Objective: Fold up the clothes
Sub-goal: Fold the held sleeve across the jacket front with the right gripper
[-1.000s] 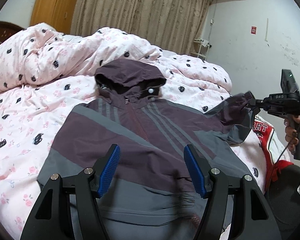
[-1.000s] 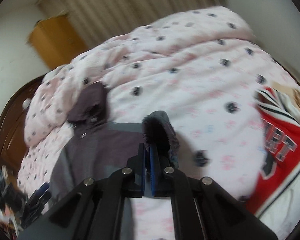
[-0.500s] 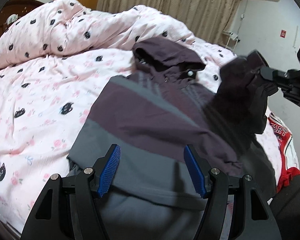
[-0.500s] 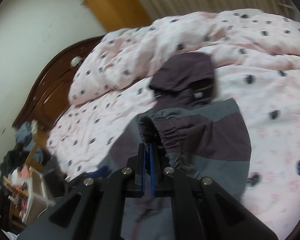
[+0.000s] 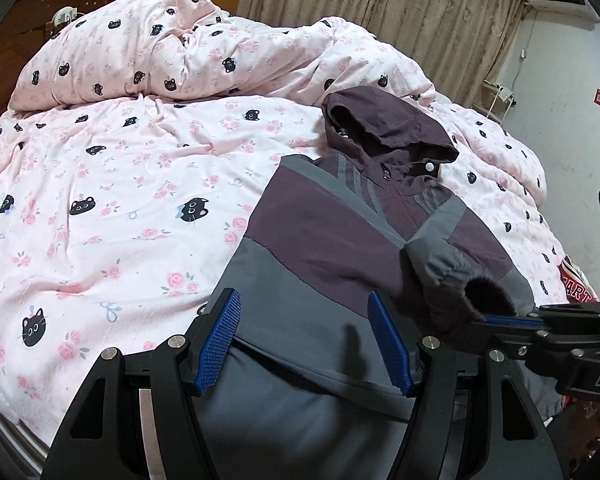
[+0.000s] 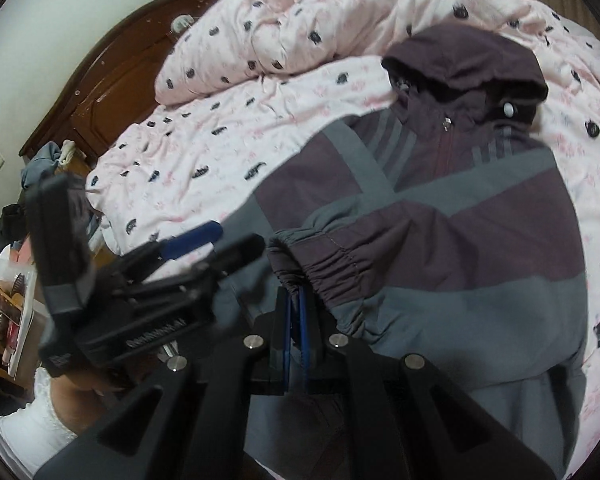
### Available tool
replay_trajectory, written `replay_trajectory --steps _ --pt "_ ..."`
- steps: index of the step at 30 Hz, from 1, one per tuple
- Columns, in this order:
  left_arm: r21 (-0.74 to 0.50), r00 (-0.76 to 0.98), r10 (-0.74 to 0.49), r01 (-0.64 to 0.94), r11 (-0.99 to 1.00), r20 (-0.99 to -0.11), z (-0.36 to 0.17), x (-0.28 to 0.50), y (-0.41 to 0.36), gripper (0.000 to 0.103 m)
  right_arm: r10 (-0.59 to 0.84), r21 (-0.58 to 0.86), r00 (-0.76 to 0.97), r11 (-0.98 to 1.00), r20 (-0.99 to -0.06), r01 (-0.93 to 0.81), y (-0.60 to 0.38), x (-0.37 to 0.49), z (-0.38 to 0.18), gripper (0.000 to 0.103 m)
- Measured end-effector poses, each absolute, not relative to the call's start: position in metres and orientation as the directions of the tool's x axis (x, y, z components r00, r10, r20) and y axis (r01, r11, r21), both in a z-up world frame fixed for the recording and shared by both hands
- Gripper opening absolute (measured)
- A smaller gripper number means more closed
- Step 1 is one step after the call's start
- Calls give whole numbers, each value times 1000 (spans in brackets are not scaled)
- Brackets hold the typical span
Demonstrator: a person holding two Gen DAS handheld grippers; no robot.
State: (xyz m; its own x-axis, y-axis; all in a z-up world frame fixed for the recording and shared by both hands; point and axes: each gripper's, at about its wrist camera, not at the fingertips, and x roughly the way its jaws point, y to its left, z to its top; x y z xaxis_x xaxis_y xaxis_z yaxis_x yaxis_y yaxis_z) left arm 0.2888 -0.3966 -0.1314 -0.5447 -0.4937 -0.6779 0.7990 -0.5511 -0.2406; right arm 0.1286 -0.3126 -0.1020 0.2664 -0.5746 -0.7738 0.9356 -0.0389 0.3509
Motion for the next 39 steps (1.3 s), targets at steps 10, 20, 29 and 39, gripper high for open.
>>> replay_trajectory --steps 10,20,29,39 --pt "-248 -545 -494 802 -543 -678 -132 288 -399 61 -559 370 325 35 -763 928 -307 135 -102 32" --pt "-279 -562 -488 796 -537 -668 -132 290 -403 61 -579 287 267 58 -771 956 -300 145 -89 38" --pt "-312 -576 -485 795 -520 -658 -131 296 -408 61 -607 160 183 94 -773 983 -288 165 -66 50" --pt "-347 -635 -492 756 -555 -595 -119 300 -401 61 -649 131 150 78 -746 988 -273 144 -50 51"
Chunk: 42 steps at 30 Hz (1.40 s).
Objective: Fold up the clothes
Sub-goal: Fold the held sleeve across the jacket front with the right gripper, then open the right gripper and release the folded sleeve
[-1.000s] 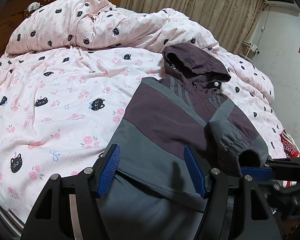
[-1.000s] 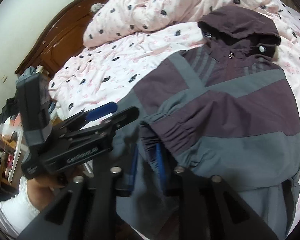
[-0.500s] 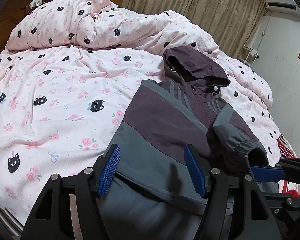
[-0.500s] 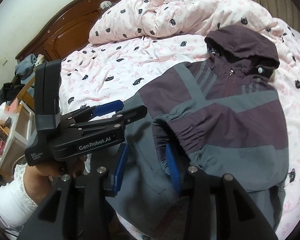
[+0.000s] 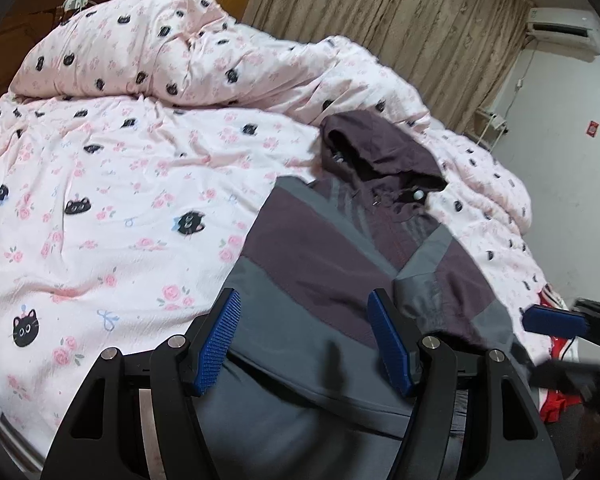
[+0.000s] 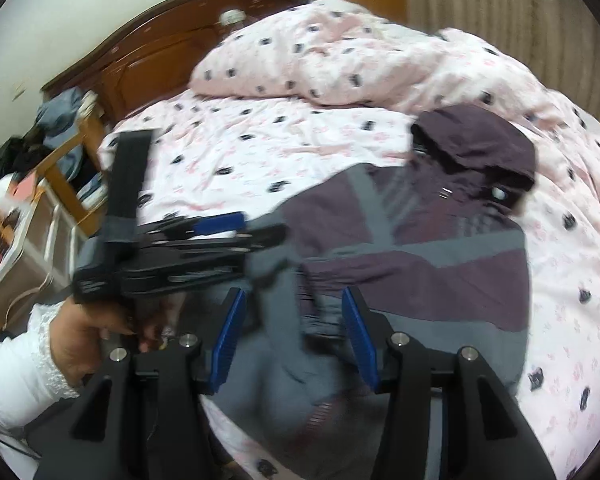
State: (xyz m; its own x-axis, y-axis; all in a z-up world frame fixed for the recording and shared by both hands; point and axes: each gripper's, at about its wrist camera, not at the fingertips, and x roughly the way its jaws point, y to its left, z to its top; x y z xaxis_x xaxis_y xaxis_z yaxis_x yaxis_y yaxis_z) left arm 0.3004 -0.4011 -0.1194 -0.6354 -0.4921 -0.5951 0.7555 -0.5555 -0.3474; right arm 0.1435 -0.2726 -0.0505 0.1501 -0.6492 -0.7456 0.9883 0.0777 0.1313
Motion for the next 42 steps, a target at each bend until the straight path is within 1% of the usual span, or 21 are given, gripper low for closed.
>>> replay_trajectory --steps 3,6,11,13,17,21,25,27,30,35,40,42 --pt "-356 -676 -486 720 -596 -554 -112 298 -394 61 -647 166 124 -4 -752 986 -267 113 -58 51" --pt "-352 -706 -468 686 -636 -531 -107 291 -388 61 -639 215 148 -27 -755 976 -265 100 -68 51" --pt "-348 -732 -432 650 -676 -527 -106 277 -382 61 -641 276 253 67 -725 959 -266 117 -80 51" --pt "-343 -728 -421 648 -680 -542 -108 272 -381 61 -639 283 287 111 -714 953 -269 127 -85 52" --pt "-341 -708 -390 655 -675 -589 -118 265 -384 61 -593 288 318 148 -740 946 -273 141 -105 52" --pt "-267 -636 -394 694 -669 -664 -131 256 -383 61 -553 298 322 137 -768 945 -274 145 -128 52" --pt "-204 -567 -387 716 -667 -727 -145 249 -383 62 -572 330 355 151 -739 932 -268 138 -121 52" --pt "-215 -569 -381 718 -661 -728 -146 251 -383 62 -581 341 368 160 -726 926 -265 134 -117 52" --pt "-217 -568 -377 718 -662 -731 -147 252 -383 63 -603 309 350 176 -717 935 -260 129 -106 52" --pt "-215 -566 -376 718 -662 -733 -147 252 -385 63 -656 318 322 129 -683 939 -257 105 -94 52" --pt "-221 -570 -367 713 -665 -735 -149 251 -387 64 -629 307 262 38 -732 951 -263 84 -114 52" --pt "-215 -569 -364 709 -672 -738 -150 250 -386 68 -603 320 261 11 -754 947 -266 79 -130 52"
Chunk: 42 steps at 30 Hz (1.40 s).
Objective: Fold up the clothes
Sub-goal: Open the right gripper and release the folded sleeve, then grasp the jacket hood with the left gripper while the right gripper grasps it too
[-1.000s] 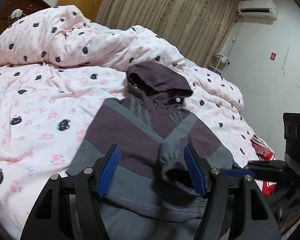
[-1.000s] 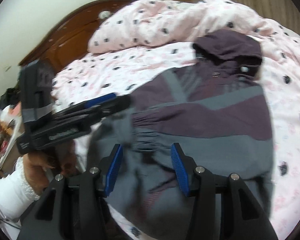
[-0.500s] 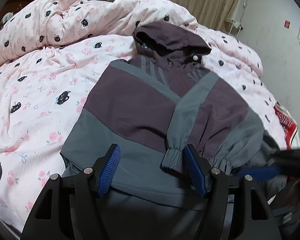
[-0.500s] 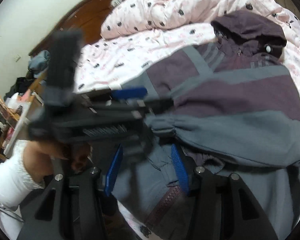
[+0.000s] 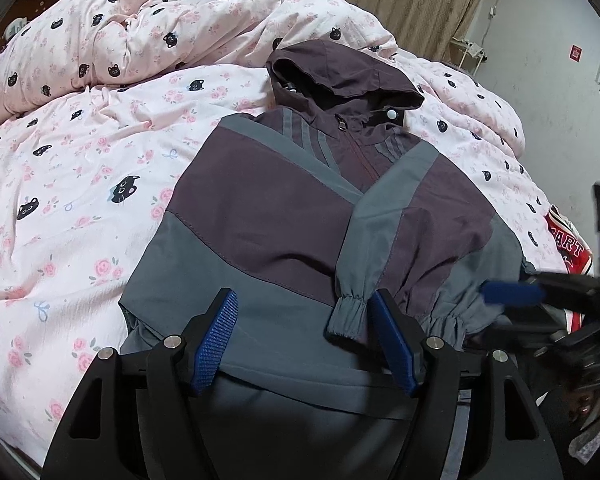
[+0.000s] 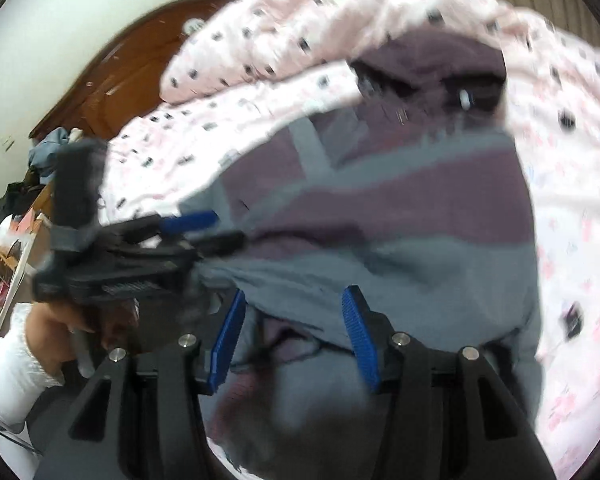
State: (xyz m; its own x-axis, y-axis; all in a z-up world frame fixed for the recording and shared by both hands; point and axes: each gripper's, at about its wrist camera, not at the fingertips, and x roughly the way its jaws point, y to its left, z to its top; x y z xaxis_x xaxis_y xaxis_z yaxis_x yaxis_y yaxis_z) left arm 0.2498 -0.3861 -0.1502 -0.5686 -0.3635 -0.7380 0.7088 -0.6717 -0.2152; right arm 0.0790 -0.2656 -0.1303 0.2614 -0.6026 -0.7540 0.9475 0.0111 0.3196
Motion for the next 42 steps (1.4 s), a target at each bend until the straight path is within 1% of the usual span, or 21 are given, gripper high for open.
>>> replay_trajectory --steps 2,4,5,8,11,13,15,18,22,25,27,29,31,35,42 --pt "-197 -558 -365 707 -679 -745 -153 247 -385 69 -592 320 258 1 -763 948 -265 79 -143 53" --pt "-186 -551 -367 708 -682 -749 -154 247 -384 69 -596 316 258 8 -760 949 -263 81 -148 56" --pt "-182 -548 -368 708 -682 -751 -155 246 -384 69 -597 313 259 13 -759 950 -263 82 -149 60" --pt "-195 -563 -380 711 -676 -734 -149 249 -382 69 -595 286 243 24 -766 958 -262 87 -149 60" --pt "-213 -609 -416 701 -681 -676 -132 259 -376 69 -615 327 276 30 -738 944 -258 82 -140 62" --pt "-231 -646 -438 689 -687 -626 -118 267 -374 69 -639 397 333 47 -693 917 -252 73 -130 62" --pt "-245 -680 -448 670 -700 -580 -103 275 -375 69 -667 436 358 55 -653 898 -247 61 -117 62" --pt "-203 -688 -462 654 -729 -560 -83 271 -389 69 -712 457 352 50 -607 888 -241 39 -94 62" --pt "-170 -688 -444 630 -757 -574 -69 254 -427 69 -750 465 315 11 -582 885 -250 -4 -71 62" --pt "-62 -660 -469 614 -787 -587 -58 229 -459 69 -769 484 300 -14 -565 875 -266 -43 -58 62" --pt "16 -642 -486 594 -804 -593 -54 209 -478 70 -771 481 282 -36 -572 876 -279 -64 -52 62" --pt "53 -632 -487 577 -815 -603 -53 190 -496 70 -766 464 263 -52 -587 884 -299 -84 -50 62" --pt "45 -637 -469 564 -824 -612 -56 171 -518 70 -759 441 244 -63 -604 895 -319 -100 -50 62" --pt "-24 -654 -413 551 -834 -634 -66 140 -560 70 -741 393 211 -77 -638 916 -361 -130 -52 62" --pt "-167 -696 -307 525 -835 -649 -91 105 -621 70 -729 393 223 -69 -647 917 -425 -167 -60 62"
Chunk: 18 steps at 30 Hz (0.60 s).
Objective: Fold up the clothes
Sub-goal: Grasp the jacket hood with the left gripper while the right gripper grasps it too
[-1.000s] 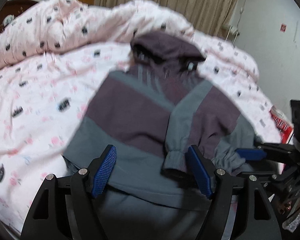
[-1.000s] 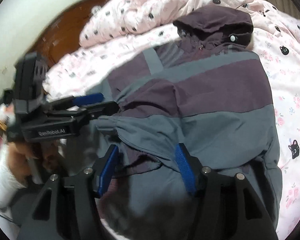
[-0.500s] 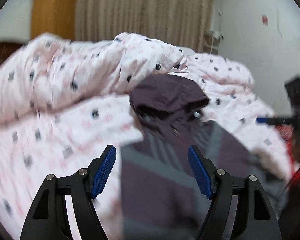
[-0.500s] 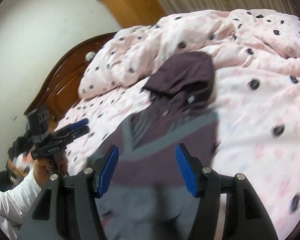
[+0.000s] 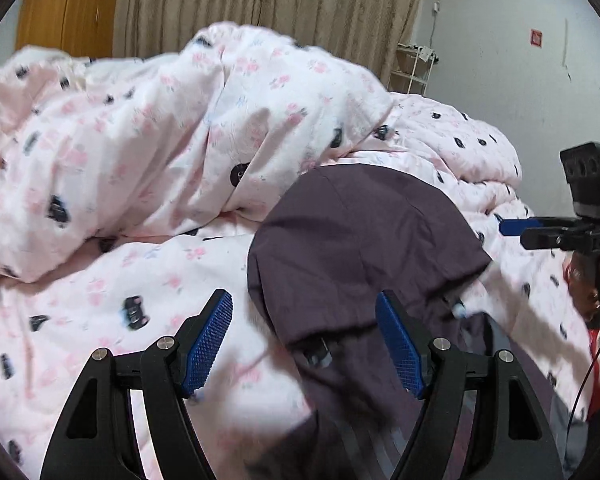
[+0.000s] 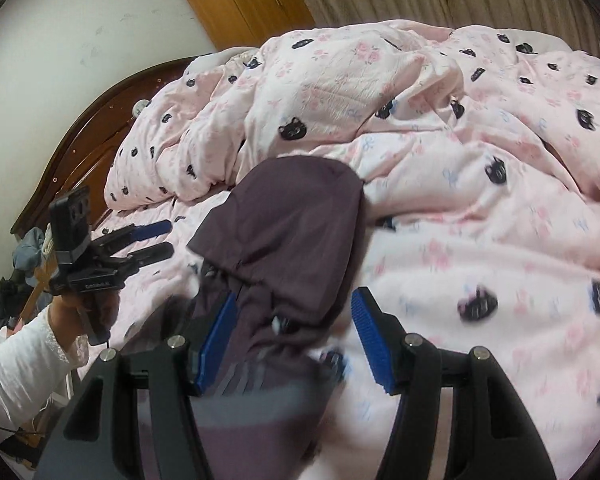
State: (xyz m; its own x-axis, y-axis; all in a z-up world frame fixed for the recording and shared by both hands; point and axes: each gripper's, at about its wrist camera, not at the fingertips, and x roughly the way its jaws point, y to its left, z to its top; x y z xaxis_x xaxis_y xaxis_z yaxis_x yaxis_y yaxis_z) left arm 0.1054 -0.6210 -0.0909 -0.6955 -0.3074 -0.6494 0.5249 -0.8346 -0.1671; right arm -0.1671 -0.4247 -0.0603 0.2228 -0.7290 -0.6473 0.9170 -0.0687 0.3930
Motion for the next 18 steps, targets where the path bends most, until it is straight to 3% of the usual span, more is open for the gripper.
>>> replay_trajectory --steps 10,18 --pt "-295 -715 -230 528 -796 -660 -122 88 -681 69 -715 439 248 -91 -654 894 -483 -203 -85 62" --pt "-284 -713 -193 491 -824 -674 -129 68 -684 70 -692 448 269 -87 -669 890 -510 -212 -100 61"
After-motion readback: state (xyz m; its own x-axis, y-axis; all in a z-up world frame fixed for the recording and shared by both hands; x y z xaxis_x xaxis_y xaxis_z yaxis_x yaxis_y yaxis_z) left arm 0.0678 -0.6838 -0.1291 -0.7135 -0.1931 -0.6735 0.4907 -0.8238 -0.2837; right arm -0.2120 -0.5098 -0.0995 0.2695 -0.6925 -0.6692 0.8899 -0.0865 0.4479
